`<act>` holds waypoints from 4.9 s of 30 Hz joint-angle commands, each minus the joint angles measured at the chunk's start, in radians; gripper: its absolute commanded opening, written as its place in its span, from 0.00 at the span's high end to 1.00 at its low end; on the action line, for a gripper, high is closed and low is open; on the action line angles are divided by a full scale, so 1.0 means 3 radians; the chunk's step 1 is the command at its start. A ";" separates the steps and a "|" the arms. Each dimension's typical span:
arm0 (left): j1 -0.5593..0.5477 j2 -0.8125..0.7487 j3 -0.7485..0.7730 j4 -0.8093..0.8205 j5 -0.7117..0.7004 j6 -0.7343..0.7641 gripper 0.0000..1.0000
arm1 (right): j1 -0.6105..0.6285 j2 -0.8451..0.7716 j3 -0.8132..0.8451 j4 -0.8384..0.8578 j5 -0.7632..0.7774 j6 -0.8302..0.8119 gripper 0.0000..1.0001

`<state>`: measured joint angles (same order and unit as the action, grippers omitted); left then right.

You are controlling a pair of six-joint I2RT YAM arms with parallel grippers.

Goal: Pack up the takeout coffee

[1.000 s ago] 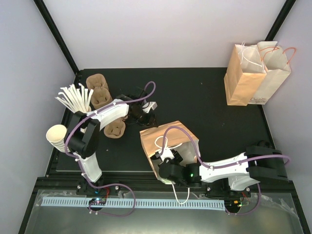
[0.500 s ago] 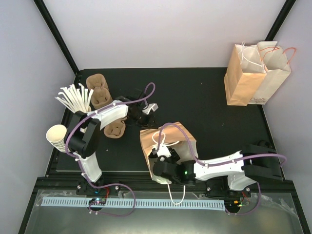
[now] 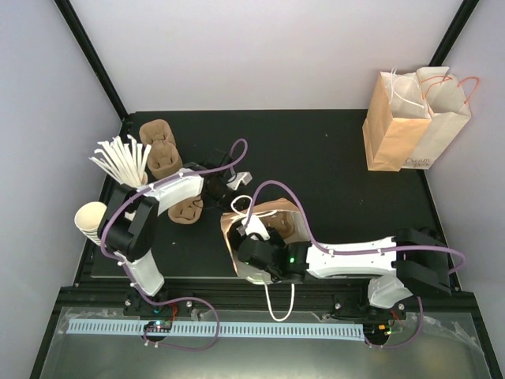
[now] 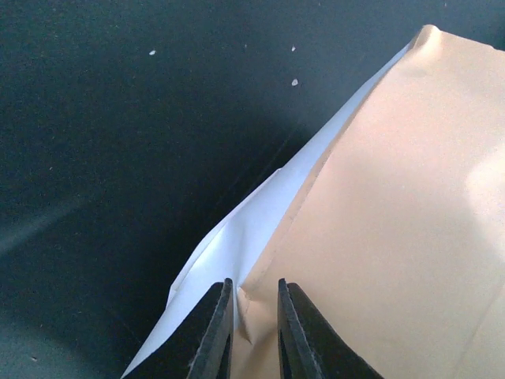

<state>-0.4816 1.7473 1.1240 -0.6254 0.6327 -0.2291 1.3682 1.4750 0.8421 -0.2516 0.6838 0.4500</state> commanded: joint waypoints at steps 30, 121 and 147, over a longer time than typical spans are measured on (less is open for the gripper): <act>-0.0173 -0.0496 0.0074 0.0006 -0.0381 -0.0528 0.55 | -0.0838 0.0803 0.1234 -0.1552 -0.1265 -0.0340 0.99; 0.0665 -0.2729 -0.0320 0.0252 -0.0906 0.0073 0.01 | -0.1339 0.0134 0.3089 -0.2906 -0.1738 -0.0548 0.00; 0.0557 -0.2086 0.0079 0.0658 0.0121 0.0854 0.10 | -0.1355 0.0196 0.3040 -0.3032 -0.1847 -0.0660 0.00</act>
<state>-0.3038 1.0580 1.0729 -0.4644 0.6842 -0.0685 0.9642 1.5398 1.7382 -1.1481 0.1364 0.2665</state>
